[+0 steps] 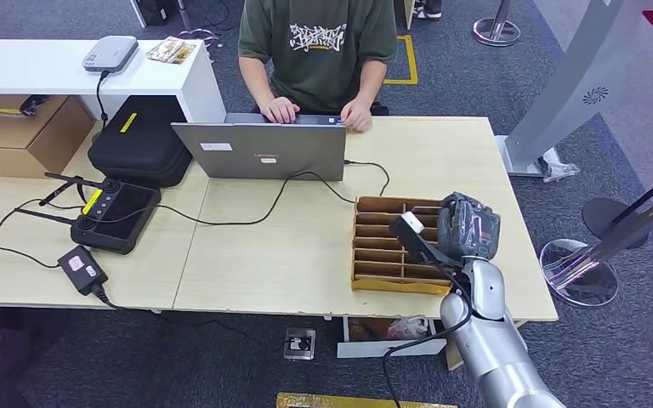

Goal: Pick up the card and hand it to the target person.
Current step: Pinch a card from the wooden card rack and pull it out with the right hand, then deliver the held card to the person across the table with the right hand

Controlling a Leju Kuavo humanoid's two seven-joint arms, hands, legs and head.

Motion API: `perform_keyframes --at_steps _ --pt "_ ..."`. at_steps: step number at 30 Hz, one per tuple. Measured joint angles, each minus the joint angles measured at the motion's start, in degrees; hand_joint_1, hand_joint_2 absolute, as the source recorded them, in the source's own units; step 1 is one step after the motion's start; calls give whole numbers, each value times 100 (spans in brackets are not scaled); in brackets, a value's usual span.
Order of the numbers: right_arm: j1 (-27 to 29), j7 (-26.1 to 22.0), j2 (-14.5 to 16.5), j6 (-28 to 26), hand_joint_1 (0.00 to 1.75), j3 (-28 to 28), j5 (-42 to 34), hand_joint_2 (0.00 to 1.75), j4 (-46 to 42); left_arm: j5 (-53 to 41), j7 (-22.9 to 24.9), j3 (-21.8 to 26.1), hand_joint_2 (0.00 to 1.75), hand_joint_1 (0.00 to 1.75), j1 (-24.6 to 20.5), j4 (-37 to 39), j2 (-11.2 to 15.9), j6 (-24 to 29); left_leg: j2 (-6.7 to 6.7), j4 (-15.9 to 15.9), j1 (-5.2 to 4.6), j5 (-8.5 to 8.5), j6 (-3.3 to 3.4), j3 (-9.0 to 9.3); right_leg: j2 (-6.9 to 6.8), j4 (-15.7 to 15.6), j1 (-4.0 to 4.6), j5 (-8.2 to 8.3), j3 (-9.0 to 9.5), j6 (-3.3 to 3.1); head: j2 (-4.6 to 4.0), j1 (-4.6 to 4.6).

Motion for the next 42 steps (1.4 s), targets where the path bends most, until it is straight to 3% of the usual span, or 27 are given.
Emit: perform_keyframes --at_steps 8,24,28,42 --pt "142 -145 0 -25 167 108 -122 175 -195 -3 -42 0 0 0 4 0 0 -28 -1 0 0 0 0 0 -2 0 0 0 0 0 0 1" --pt "447 -153 -91 155 151 367 -286 175 -2668 40 -62 0 0 0 7 0 -4 48 0 0 0 0 0 0 0 0 0 0 -1 0 0 0" --pt "427 -134 -152 151 159 374 -305 175 -3068 52 -68 0 0 0 6 0 -4 64 0 0 -1 0 0 0 0 0 -1 0 0 0 0 1" --pt "188 -171 -264 122 159 388 -479 175 -3208 105 -148 0 0 0 6 0 -4 87 0 0 0 0 0 0 0 0 0 0 0 0 0 0"
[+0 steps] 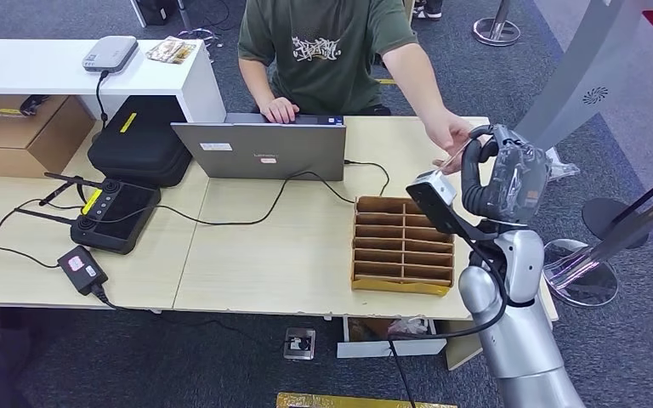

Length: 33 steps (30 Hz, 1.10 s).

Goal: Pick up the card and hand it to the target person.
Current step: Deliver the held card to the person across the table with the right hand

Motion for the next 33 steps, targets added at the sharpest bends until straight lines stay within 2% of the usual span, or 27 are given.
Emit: perform_keyframes --at_steps 4,8,23,30,33 --pt "-23 0 -5 0 156 1 -4 175 -1 -2 -3 0 0 0 0 0 2 -4 0 0 0 0 0 0 0 0 0 0 0 0 0 1" --pt "-27 1 -16 2 0 1 -19 175 0 -4 -1 0 0 0 0 0 2 -7 0 0 0 0 0 -1 -1 0 0 0 0 0 0 1" --pt "127 -59 -17 74 0 121 -238 175 25 -8 13 0 0 0 -1 0 2 -5 0 0 0 0 0 0 -1 0 0 -1 0 0 0 -1" --pt "942 -463 152 330 0 308 -1172 175 228 -16 95 0 0 0 -1 0 -2 -22 -2 -1 1 -1 0 -3 -5 0 1 -2 0 -1 0 -1" --pt "1201 -886 300 867 0 327 -2228 175 286 -24 137 0 0 0 -1 0 -5 -21 -2 -2 2 -1 0 -2 -4 0 1 -2 0 -1 0 0"
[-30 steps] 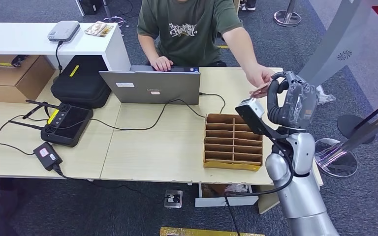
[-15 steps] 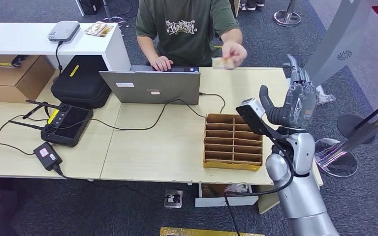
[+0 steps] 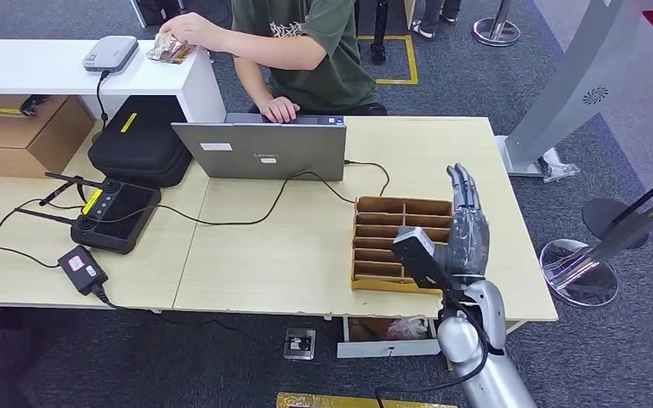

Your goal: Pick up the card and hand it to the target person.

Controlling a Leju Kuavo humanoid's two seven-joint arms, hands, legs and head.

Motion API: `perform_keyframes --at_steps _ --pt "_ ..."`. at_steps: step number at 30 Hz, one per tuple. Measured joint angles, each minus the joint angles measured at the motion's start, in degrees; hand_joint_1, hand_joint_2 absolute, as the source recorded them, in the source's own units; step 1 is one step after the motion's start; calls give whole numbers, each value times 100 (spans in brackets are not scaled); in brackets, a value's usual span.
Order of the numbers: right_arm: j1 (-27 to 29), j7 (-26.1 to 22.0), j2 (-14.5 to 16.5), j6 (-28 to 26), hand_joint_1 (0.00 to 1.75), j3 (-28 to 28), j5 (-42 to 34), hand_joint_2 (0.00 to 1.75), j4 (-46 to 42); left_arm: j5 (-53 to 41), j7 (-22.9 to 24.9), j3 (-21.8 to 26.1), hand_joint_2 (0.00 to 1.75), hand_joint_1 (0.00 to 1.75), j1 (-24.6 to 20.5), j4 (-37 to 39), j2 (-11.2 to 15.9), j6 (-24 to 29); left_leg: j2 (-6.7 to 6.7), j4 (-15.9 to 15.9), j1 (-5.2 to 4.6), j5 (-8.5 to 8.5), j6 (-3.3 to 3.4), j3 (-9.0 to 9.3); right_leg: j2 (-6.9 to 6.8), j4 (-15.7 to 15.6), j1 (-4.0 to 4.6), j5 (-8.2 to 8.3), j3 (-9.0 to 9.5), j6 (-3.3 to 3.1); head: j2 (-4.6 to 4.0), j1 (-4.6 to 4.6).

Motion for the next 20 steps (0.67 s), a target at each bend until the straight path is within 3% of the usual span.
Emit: perform_keyframes --at_steps 4,9,20 --pt "345 -590 262 849 0 17 -1338 175 16 -15 53 0 0 0 0 0 -2 9 0 0 0 0 0 0 0 0 0 0 0 0 0 -1" --pt "527 -732 508 1565 0 17 -2171 175 17 -56 62 -18 0 0 -6 0 -4 8 1 -1 0 0 0 2 2 0 0 0 0 0 0 -1" --pt "918 -881 757 1787 0 17 -2540 175 -105 -136 80 -101 0 0 -5 0 -4 -66 1 0 -1 0 0 2 2 0 -1 0 0 0 0 0"
